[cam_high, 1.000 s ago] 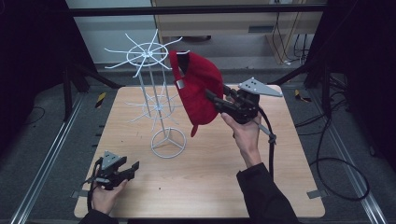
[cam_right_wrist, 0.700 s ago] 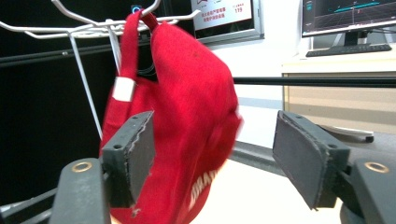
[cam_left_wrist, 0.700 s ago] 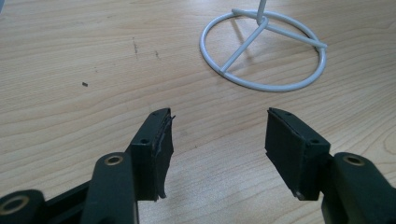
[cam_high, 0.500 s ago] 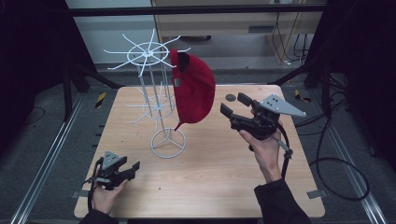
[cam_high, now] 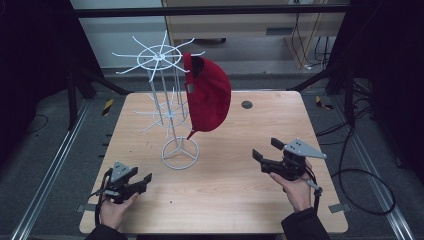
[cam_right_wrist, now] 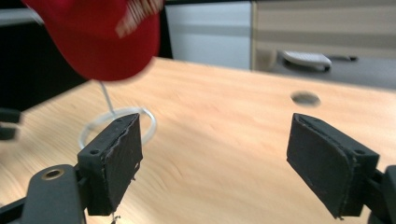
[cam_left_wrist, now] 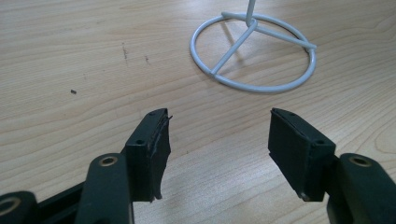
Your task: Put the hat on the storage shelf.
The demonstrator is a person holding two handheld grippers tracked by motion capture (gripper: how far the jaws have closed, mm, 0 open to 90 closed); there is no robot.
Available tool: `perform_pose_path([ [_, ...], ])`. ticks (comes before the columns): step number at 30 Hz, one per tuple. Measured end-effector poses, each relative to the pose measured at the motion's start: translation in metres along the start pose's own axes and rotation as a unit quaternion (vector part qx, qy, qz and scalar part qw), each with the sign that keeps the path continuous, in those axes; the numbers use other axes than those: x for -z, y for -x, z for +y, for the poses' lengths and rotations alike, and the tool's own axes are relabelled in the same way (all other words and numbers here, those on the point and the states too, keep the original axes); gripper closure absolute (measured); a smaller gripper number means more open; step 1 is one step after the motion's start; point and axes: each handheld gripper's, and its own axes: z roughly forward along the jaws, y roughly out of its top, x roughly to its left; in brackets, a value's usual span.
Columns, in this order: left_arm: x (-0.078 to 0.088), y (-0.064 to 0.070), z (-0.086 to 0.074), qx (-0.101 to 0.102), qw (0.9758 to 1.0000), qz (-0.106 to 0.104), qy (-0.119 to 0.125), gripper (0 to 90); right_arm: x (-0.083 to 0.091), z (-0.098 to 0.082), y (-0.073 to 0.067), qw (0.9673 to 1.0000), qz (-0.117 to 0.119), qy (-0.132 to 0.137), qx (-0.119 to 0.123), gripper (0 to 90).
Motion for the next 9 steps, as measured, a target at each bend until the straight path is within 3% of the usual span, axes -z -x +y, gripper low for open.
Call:
perform_pose_path([
  [1,-0.001,0.000,0.000,-0.001,1.0000,0.000,-0.001,37.2,0.000,-0.012,0.006,0.9998,-0.010,-0.020,0.002,18.2],
  [3,-0.001,0.000,0.000,0.001,1.0000,-0.001,-0.002,36.8,0.000,-0.016,0.008,0.9994,-0.013,-0.031,0.004,17.6],
  [7,-0.004,-0.002,-0.002,-0.003,1.0000,-0.003,-0.008,33.1,0.008,-0.045,0.021,0.9963,-0.038,-0.074,0.018,16.8],
  [9,-0.005,-0.002,-0.002,-0.005,0.9999,-0.004,-0.010,31.6,0.009,-0.048,0.023,0.9958,-0.042,-0.079,0.019,16.8],
])
